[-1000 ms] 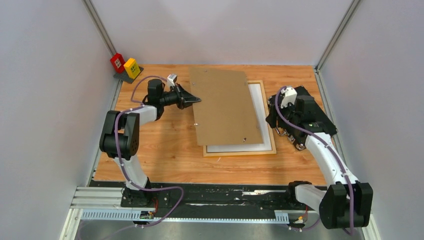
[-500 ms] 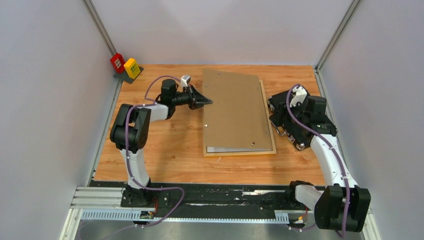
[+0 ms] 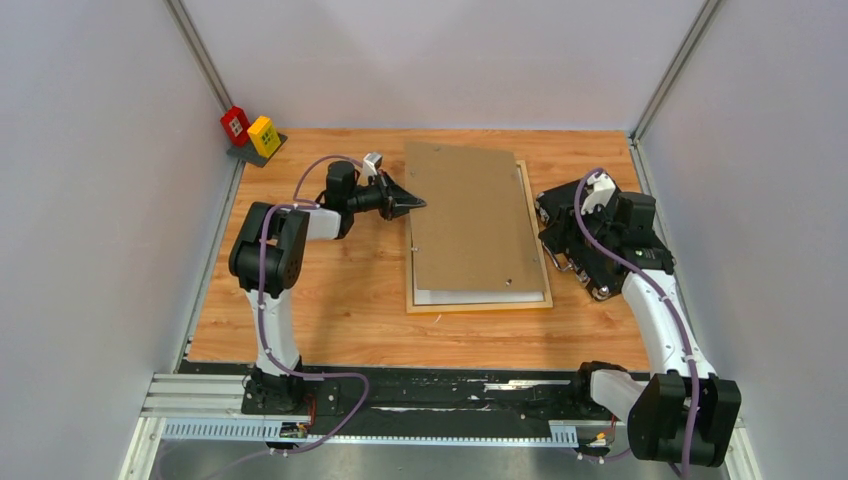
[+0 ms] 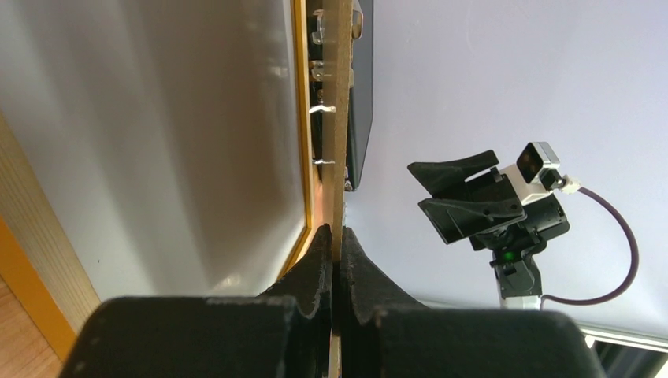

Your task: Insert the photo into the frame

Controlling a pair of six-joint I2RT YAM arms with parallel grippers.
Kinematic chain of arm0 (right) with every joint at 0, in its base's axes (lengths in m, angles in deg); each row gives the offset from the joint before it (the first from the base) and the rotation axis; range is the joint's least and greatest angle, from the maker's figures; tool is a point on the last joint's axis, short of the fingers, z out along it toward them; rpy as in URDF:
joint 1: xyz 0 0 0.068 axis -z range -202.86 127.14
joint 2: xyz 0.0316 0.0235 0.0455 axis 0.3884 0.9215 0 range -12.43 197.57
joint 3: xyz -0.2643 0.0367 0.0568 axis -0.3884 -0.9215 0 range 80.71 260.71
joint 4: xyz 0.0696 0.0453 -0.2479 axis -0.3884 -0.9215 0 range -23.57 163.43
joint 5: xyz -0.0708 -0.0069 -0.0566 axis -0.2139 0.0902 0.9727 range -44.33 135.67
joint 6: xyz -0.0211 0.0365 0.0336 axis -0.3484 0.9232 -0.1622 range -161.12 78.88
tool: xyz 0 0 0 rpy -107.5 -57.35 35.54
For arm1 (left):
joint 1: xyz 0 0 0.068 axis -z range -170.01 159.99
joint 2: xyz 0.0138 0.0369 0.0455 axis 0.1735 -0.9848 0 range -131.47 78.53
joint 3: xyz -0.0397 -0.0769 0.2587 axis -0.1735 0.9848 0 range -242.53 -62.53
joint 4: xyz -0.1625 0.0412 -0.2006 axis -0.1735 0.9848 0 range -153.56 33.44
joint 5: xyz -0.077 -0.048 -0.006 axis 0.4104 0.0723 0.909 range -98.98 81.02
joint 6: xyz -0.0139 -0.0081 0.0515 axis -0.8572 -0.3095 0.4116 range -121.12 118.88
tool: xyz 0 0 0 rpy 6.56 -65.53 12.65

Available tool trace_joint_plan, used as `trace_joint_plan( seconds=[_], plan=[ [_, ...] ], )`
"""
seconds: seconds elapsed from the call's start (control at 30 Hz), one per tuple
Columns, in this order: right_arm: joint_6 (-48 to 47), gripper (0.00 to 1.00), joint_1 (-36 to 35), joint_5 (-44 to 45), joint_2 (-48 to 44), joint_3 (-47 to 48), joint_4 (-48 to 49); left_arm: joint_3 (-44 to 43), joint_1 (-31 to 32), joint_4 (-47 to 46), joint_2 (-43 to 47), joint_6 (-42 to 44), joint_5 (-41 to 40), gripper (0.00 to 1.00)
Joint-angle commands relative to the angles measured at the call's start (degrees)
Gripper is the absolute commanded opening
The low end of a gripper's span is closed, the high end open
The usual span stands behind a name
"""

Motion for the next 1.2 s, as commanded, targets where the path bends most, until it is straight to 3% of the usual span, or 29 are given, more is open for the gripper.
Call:
trace_joint_plan(
  seconds=[0.0,1.17],
  plan=[
    [-0.09,0.56,0.39,-1.43,-0.94,-0.46,0.91,-2.95,0.33,-6.63,0.13,-1.90,1.56,0.00],
    [-0.39,0.56,1.14,-2.42,-0.63,-0.62,0.60,-3.38,1.16,-2.62,-0.68,2.54,2.84,0.00]
  ],
)
